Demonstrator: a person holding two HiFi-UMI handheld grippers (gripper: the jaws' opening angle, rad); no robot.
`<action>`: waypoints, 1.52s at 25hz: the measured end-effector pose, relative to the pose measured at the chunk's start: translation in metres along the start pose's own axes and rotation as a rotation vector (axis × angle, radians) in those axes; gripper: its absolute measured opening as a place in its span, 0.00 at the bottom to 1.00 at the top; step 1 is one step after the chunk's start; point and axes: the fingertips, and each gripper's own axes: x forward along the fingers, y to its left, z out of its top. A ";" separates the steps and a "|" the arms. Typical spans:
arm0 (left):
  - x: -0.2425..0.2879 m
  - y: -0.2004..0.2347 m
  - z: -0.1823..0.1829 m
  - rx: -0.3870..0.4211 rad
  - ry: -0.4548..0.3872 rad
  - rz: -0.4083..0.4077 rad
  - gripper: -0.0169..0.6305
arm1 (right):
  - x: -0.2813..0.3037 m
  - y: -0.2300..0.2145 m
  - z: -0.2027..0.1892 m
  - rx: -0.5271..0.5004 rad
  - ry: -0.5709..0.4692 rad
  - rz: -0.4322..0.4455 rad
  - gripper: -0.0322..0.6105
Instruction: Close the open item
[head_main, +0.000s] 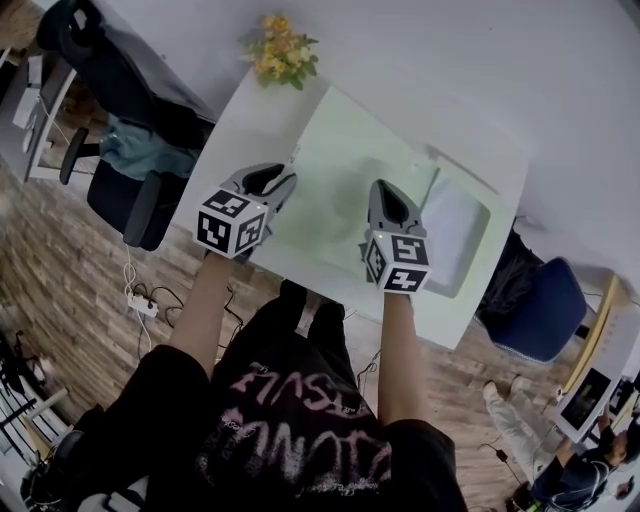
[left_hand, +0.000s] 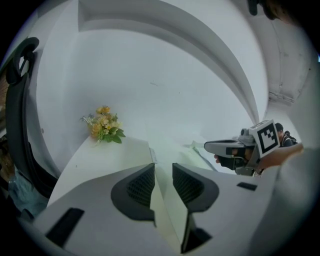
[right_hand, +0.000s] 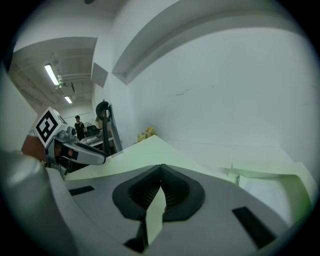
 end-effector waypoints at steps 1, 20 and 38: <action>0.000 0.000 0.000 0.002 -0.001 0.001 0.20 | 0.000 0.000 -0.001 0.003 0.000 -0.002 0.06; -0.010 -0.015 0.018 0.088 -0.028 0.032 0.13 | -0.013 -0.003 -0.006 0.015 -0.008 -0.001 0.06; -0.022 -0.038 0.036 0.168 -0.046 0.061 0.09 | -0.034 -0.012 -0.007 0.035 -0.032 -0.003 0.06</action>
